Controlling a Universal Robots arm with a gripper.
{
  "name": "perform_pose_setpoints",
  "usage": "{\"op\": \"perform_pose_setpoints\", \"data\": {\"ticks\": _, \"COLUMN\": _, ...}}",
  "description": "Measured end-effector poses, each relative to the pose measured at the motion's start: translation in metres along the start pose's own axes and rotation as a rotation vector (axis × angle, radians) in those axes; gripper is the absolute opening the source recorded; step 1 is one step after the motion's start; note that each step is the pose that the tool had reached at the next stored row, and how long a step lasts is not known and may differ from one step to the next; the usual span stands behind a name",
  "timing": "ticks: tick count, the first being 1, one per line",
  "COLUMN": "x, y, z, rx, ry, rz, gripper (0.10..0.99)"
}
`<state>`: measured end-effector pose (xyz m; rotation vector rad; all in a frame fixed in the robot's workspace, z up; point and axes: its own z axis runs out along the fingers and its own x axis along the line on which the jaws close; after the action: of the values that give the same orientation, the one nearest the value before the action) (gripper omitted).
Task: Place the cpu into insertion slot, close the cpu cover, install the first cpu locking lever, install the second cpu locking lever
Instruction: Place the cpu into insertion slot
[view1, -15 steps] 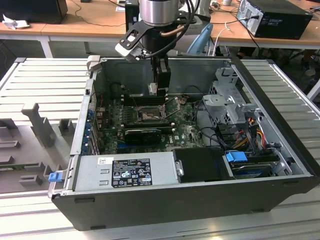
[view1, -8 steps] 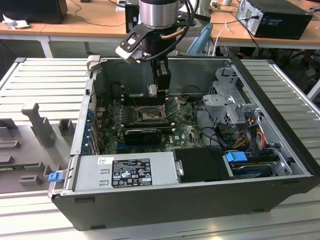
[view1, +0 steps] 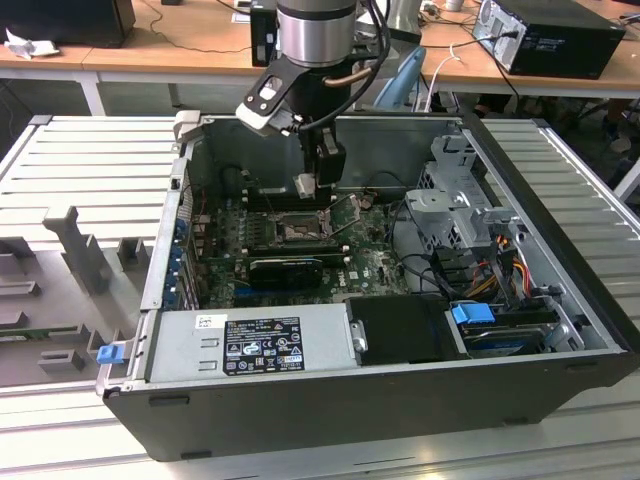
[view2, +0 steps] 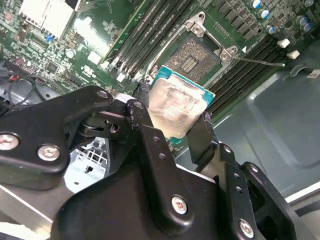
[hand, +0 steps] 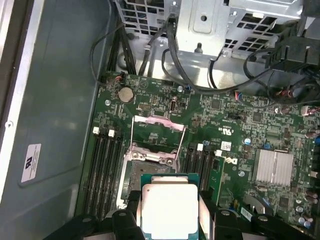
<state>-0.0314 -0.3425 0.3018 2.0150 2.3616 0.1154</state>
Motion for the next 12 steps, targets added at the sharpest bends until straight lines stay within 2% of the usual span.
{"op": "perform_pose_setpoints", "data": {"ticks": 6, "x": 0.0003, "y": -0.001, "z": 0.0112, "rx": -0.001, "ry": -0.0061, "rz": 0.075, "gripper": 0.541}}
{"op": "perform_pose_setpoints", "data": {"ticks": 12, "x": 0.0003, "y": -0.0018, "z": 0.0171, "rx": -0.001, "ry": -0.0068, "rz": 0.084, "gripper": 0.541}}
